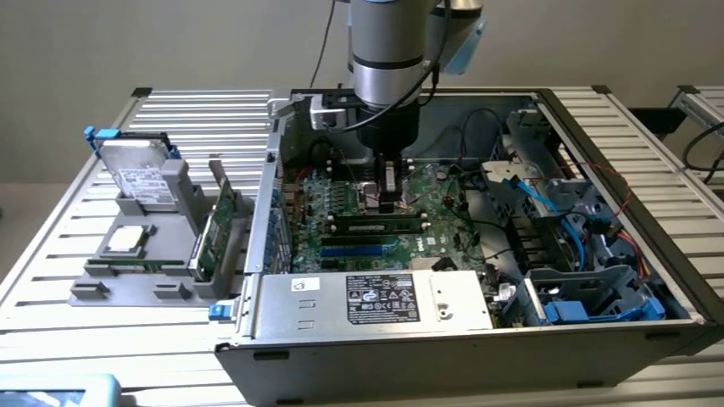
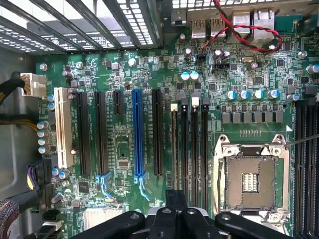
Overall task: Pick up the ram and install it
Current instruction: 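Press down the ram until it locks into place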
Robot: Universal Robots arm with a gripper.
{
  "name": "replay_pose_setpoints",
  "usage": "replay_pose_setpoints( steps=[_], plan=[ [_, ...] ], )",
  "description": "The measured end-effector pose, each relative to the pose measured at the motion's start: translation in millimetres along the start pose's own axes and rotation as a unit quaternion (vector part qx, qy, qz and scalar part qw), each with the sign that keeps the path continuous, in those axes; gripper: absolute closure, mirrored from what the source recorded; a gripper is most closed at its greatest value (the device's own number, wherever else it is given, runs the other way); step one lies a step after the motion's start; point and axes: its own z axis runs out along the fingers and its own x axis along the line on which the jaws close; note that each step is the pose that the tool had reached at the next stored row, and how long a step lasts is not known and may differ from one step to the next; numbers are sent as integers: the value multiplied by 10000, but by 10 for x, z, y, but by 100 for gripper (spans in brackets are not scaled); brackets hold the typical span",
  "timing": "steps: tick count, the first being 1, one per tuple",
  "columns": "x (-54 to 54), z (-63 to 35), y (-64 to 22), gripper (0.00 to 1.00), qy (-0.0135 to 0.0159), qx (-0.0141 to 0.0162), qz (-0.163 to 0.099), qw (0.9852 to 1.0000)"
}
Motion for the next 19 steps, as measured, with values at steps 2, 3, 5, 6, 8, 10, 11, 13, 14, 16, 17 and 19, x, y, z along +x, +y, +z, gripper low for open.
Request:
replay_pose_setpoints(
  steps=[2, 3, 5, 6, 8, 10, 11, 13, 14, 16, 17, 19],
  plan=[
    [5, 0, -2, 89, -1, -2, 0, 10000],
    [5, -1, -2, 89, 0, -1, 0, 10000],
    [5, 0, -2, 89, -1, -1, 0, 10000],
    [5, 0, -2, 89, -1, -1, 0, 10000],
    [5, 0, -2, 89, -1, -1, 0, 10000],
    [5, 0, -2, 89, -1, -1, 0, 10000],
    [5, 0, -2, 89, -1, -1, 0, 10000],
    [5, 0, -2, 89, -1, -1, 0, 10000],
    [5, 0, -2, 89, -1, -1, 0, 10000],
    [5, 0, -2, 89, -1, -1, 0, 10000],
    [5, 0, -2, 89, -1, -1, 0, 10000],
    [5, 0, -2, 89, -1, -1, 5, 10000]
  ],
)
